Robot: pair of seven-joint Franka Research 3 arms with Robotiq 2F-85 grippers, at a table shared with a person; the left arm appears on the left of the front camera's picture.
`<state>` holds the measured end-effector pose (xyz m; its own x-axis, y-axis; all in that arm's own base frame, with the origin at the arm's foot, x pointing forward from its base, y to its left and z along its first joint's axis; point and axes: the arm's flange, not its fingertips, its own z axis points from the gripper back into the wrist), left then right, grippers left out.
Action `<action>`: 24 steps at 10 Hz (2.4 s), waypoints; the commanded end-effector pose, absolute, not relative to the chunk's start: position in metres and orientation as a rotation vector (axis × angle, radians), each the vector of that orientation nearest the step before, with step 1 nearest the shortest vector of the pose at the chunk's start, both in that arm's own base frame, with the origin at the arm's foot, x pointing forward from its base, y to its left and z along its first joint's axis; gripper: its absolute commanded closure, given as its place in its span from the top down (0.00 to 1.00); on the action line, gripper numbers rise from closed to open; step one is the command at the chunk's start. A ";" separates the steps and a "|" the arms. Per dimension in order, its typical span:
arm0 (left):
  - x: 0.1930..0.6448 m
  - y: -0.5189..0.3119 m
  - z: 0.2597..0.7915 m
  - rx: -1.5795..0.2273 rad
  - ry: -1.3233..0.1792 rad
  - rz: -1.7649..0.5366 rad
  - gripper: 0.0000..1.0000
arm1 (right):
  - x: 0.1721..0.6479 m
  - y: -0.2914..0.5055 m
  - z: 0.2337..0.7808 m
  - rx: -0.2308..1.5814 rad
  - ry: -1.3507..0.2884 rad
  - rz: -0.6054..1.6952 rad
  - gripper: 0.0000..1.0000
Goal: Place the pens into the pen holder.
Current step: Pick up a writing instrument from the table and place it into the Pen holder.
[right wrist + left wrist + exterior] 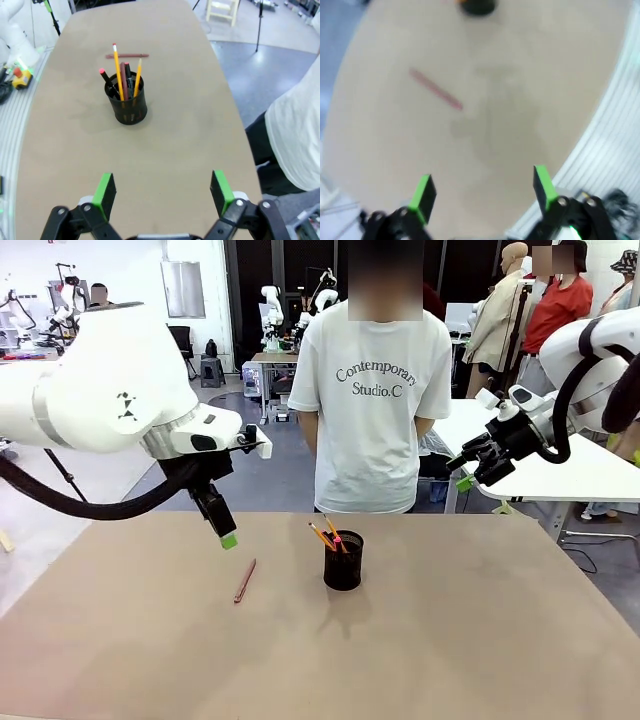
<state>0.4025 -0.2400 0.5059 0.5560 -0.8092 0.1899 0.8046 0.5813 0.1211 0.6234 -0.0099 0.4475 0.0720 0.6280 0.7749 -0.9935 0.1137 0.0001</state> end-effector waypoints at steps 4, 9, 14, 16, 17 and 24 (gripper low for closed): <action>0.441 -0.321 0.472 0.196 0.210 -0.587 1.00 | 0.624 -0.008 0.449 0.637 -0.733 1.350 1.00; 0.485 -0.330 0.420 -0.015 0.198 -0.355 1.00 | 0.624 -0.008 0.449 0.637 -0.733 1.350 1.00; 0.505 -0.301 0.388 -0.064 -0.033 -0.232 1.00 | 0.624 -0.008 0.449 0.637 -0.733 1.350 1.00; 0.521 -0.306 0.397 -0.101 -0.001 -0.245 1.00 | 0.624 -0.008 0.449 0.637 -0.733 1.350 1.00; 0.521 -0.306 0.397 -0.101 -0.001 -0.245 1.00 | 0.624 -0.008 0.449 0.637 -0.733 1.350 1.00; 0.529 -0.302 0.393 -0.068 -0.023 -0.204 1.00 | 0.624 -0.008 0.449 0.637 -0.733 1.350 1.00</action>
<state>0.5210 -0.3049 0.3945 0.9699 -0.2425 0.0221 0.2435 0.9660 -0.0867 0.6235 -0.0099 0.4473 0.0722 0.6279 0.7749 -0.9935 0.1138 0.0004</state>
